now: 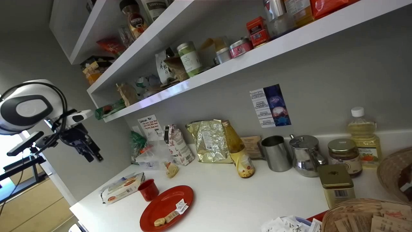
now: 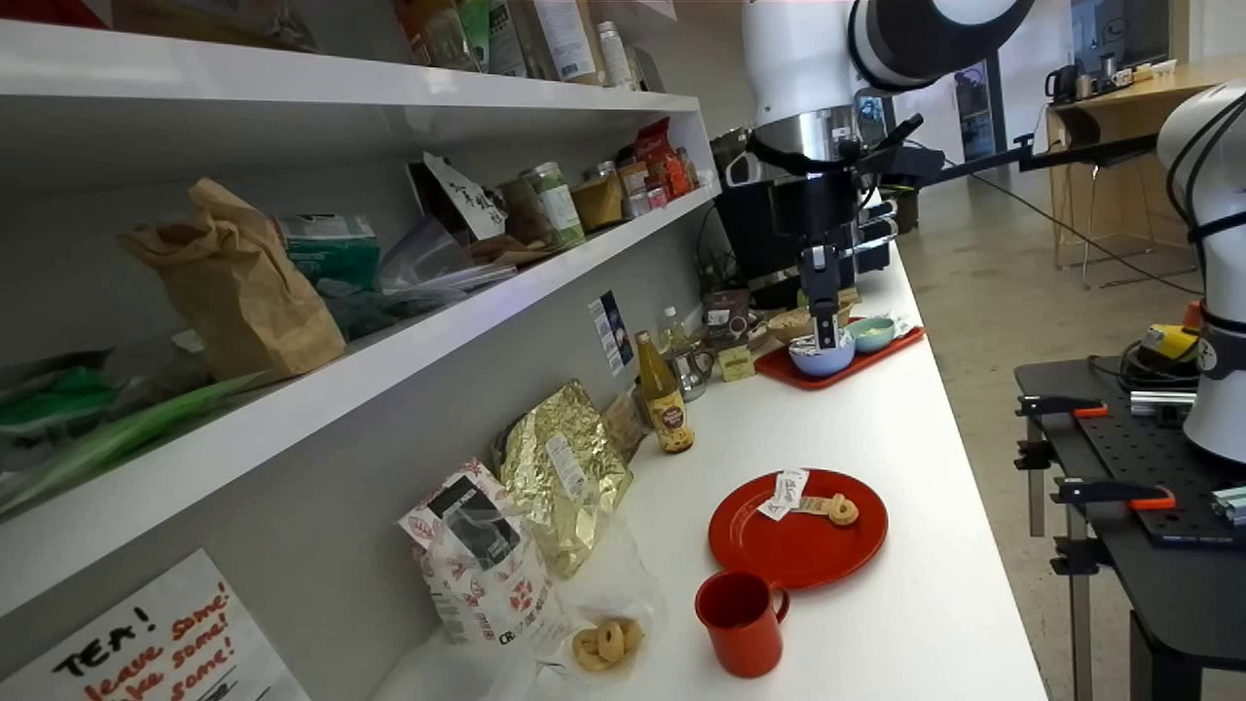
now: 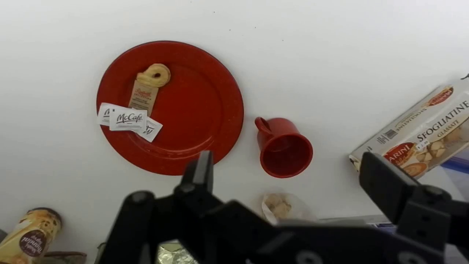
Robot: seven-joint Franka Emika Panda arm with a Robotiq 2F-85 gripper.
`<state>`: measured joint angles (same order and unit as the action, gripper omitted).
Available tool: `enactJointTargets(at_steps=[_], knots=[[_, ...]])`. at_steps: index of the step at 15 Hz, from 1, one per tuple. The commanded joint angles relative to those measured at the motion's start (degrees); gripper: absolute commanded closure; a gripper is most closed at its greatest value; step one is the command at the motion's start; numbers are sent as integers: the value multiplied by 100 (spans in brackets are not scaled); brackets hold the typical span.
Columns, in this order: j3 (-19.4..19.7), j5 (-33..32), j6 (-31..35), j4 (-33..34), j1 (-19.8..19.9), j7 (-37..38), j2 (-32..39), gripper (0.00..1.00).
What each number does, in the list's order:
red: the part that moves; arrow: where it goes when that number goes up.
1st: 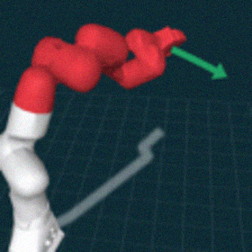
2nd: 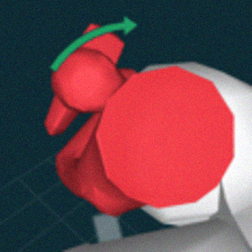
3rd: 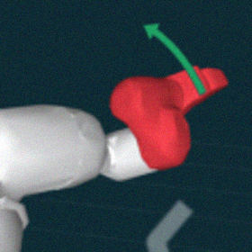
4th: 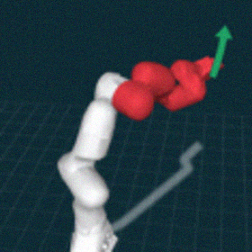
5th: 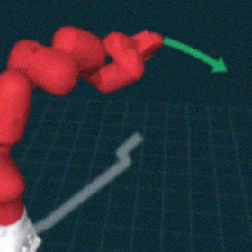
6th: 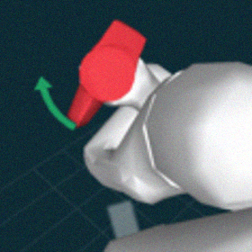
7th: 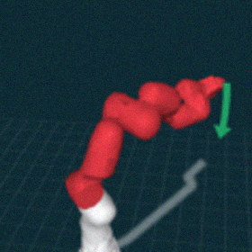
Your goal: Pick up the red mug and place it on the red plate
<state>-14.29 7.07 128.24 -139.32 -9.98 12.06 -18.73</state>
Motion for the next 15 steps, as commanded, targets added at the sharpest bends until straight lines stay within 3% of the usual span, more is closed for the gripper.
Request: enactJointTargets(at_steps=[1,6,10,15], knots=[[33,-139,-52,79,4,78,10,0],[-22,-841,17,663,225,253,331,0],[-31,-1250,168,1408,274,233,1116,0],[38,-1234,278,2240,72,97,2275,0]])
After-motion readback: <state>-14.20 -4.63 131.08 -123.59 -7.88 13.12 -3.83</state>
